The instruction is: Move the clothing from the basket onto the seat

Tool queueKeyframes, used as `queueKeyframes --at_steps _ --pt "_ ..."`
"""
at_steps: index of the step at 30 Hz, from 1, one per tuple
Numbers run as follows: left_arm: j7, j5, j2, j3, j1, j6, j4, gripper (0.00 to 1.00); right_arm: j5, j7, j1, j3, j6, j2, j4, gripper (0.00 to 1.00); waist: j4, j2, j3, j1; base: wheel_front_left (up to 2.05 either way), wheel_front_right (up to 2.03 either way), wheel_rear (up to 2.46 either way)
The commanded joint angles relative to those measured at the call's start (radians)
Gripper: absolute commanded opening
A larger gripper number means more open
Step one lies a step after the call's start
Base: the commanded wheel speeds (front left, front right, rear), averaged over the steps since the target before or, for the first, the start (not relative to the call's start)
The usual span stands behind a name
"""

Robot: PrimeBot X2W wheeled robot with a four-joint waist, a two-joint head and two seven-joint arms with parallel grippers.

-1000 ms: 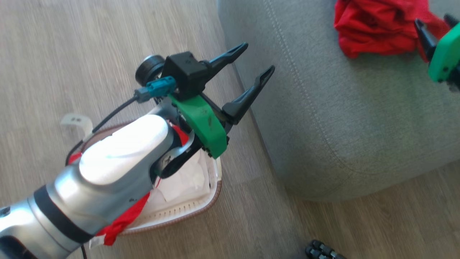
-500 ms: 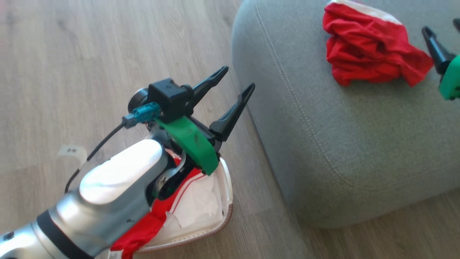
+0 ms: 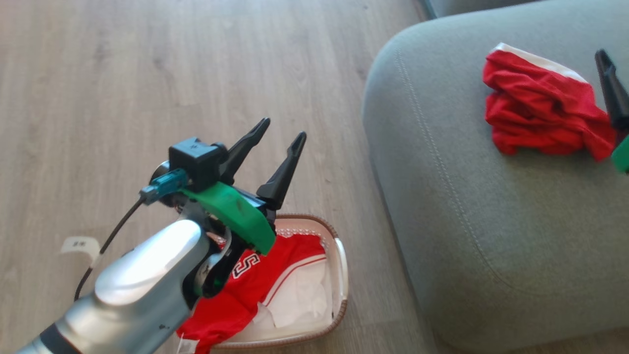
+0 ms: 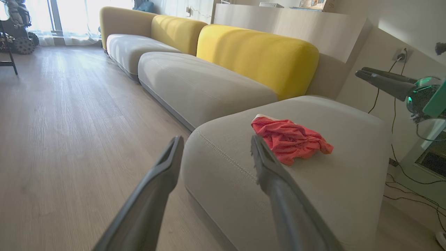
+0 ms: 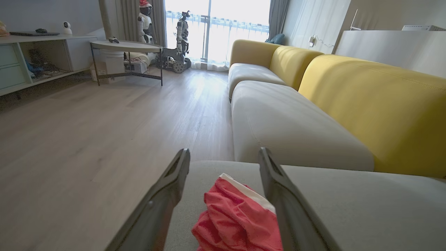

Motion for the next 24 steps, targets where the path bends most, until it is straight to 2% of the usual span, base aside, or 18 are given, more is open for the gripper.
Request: queueKeyframes --at_steps 1,2,5,12,17,24 --pt "-0.013 0.0 0.036 0.064 -0.022 0.009 -0.025 1.0 -0.032 -0.017 0.057 -0.046 0.007 0.008 -0.067 1.0 0.036 -0.0001 -0.027 0.0 0.0 0.0 0.0" --pt "-0.013 0.0 0.036 0.064 -0.022 0.009 -0.025 1.0 -0.032 -0.017 0.057 -0.046 0.007 0.008 -0.067 1.0 0.036 -0.0001 -0.027 0.0 0.0 0.0 0.0" --pt "-0.015 0.003 0.046 0.088 0.005 0.021 -0.032 1.0 -0.092 -0.022 0.167 -0.132 0.007 0.059 -0.162 1.0 0.065 -0.0001 -0.039 0.0 0.0 0.0 0.0" --pt "-0.017 0.012 0.076 0.153 0.079 0.051 -0.042 1.0 -0.191 -0.021 0.375 -0.266 0.007 0.219 -0.372 1.0 0.109 -0.0001 -0.063 0.0 0.0 0.0 0.0" --pt "-0.017 0.049 0.091 0.23 0.162 0.083 -0.068 1.0 -0.222 -0.018 0.475 -0.294 0.007 0.318 -0.46 1.0 0.127 -0.0001 -0.076 0.0 0.0 0.0 0.0" --pt "-0.017 0.083 0.105 0.356 0.298 0.115 -0.111 1.0 -0.241 -0.047 0.548 -0.263 0.007 0.399 -0.515 1.0 0.14 -0.0001 -0.078 0.0 0.0 0.0 0.0"
